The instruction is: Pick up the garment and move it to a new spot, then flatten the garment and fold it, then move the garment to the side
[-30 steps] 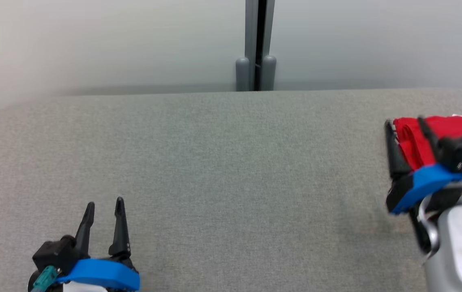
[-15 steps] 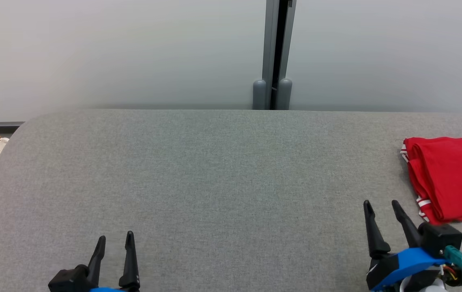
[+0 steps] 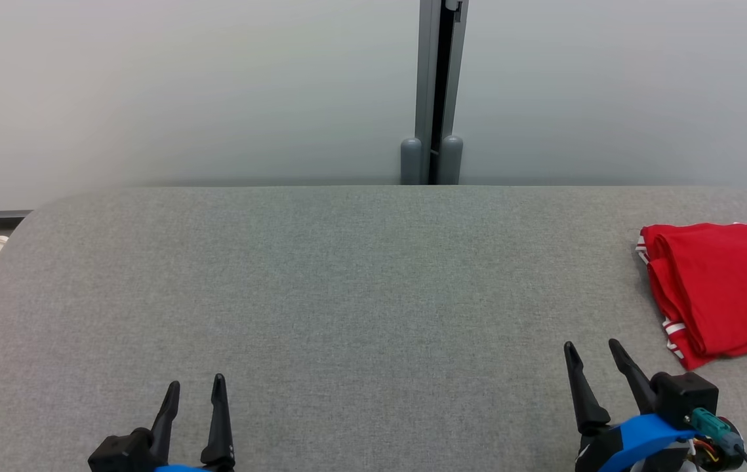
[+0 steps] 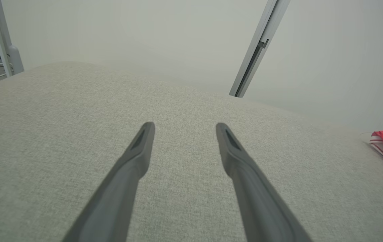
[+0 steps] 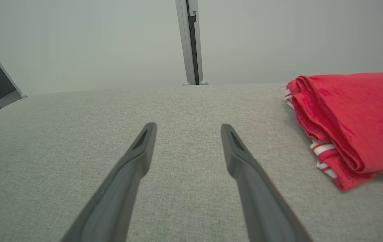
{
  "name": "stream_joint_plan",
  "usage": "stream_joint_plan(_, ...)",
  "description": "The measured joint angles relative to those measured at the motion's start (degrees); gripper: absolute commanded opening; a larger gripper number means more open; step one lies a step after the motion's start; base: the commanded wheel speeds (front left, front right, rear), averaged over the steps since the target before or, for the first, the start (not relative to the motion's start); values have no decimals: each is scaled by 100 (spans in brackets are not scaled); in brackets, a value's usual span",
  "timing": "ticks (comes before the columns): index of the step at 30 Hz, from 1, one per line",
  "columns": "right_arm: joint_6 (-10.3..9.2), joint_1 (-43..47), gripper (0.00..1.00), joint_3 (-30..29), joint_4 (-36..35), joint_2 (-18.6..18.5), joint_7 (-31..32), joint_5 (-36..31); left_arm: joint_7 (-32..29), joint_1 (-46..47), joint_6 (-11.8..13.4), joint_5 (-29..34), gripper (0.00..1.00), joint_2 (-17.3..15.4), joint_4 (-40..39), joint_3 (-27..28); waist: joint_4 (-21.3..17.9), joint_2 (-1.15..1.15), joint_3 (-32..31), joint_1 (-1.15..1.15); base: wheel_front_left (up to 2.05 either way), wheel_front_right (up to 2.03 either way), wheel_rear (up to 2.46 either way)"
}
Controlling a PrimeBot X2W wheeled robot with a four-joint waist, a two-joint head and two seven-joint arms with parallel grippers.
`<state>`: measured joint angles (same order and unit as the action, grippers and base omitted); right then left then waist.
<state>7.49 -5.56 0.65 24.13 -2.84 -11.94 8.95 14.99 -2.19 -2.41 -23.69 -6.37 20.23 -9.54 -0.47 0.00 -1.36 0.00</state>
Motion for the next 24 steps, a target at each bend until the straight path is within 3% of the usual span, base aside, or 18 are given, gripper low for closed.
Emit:
stream_joint_plan(20, 0, -5, 100, -102, 73, -1, -60, -48, 0, 0, -64, -20, 100, 37, 164, -21, 58, 0, -7, 0, 0, 0, 0)
stream_joint_plan(21, 0, -5, 0, -99, 71, -1, -75, -53, -1, 0, -67, -35, 0, 37, 166, -25, 60, 0, -6, 0, 0, 0, 0)
stream_joint_plan(24, 0, 38, 0, -97, 185, 11, -67, -36, -20, -37, -66, -45, 0, 62, 274, -37, 61, 0, -5, 0, 0, 0, 0)
